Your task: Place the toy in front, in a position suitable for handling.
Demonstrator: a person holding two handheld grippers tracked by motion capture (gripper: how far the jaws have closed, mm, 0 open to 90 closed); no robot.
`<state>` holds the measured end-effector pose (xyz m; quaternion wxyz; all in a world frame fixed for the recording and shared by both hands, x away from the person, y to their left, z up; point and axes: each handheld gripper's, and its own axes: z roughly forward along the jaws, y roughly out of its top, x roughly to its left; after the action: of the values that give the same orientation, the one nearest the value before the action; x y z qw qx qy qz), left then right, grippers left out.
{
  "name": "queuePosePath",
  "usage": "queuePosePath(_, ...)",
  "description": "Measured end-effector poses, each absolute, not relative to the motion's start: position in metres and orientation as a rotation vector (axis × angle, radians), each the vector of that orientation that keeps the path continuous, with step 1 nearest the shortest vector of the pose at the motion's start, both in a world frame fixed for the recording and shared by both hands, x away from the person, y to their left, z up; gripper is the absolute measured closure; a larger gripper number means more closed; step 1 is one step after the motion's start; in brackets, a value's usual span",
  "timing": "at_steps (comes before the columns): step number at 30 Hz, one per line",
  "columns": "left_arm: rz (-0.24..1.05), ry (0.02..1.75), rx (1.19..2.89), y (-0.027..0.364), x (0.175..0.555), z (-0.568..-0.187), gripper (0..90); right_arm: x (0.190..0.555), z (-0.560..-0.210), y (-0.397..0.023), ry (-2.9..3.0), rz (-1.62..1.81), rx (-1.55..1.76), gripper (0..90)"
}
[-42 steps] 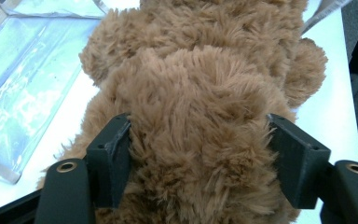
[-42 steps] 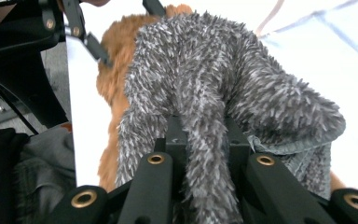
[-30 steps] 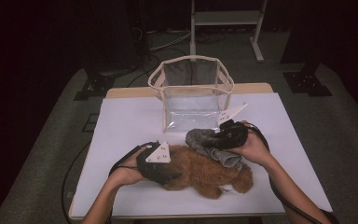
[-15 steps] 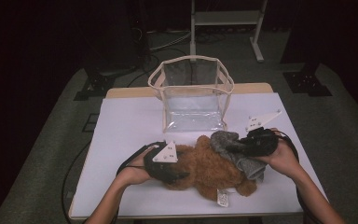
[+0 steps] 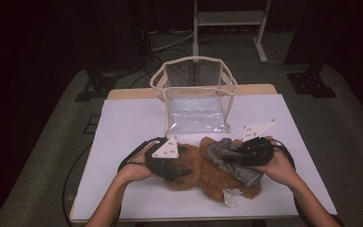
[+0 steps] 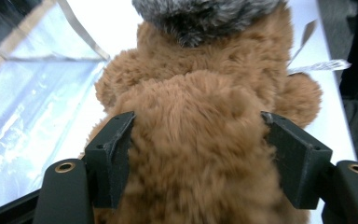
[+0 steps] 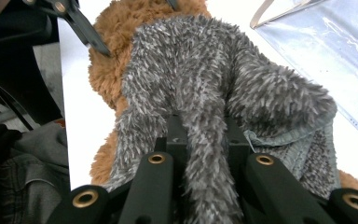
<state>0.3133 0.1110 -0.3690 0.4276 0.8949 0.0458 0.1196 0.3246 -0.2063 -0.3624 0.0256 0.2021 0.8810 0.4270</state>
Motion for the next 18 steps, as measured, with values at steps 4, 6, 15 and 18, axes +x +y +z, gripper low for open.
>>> queuePosePath(4, 0.31, 0.12, 2.217, 0.129, 0.31, -0.369, 28.9, 0.324, -0.365, -0.212, 2.704, 1.323, 0.633, 77.5)
queuePosePath(6, 0.313, 0.147, 2.215, 0.138, 0.31, -0.373, 27.8, 0.325, -0.365, -0.215, 2.695, 1.309, 0.637, 77.6)
queuePosePath(15, 0.187, 0.23, 2.101, 0.131, 0.32, -0.402, 39.4, 0.334, -0.361, -0.228, 2.696, 1.305, 0.701, 77.7)
queuePosePath(18, 0.194, 0.221, 2.106, 0.117, 0.321, -0.403, 40.1, 0.332, -0.351, -0.231, 2.673, 1.334, 0.71, 77.6)
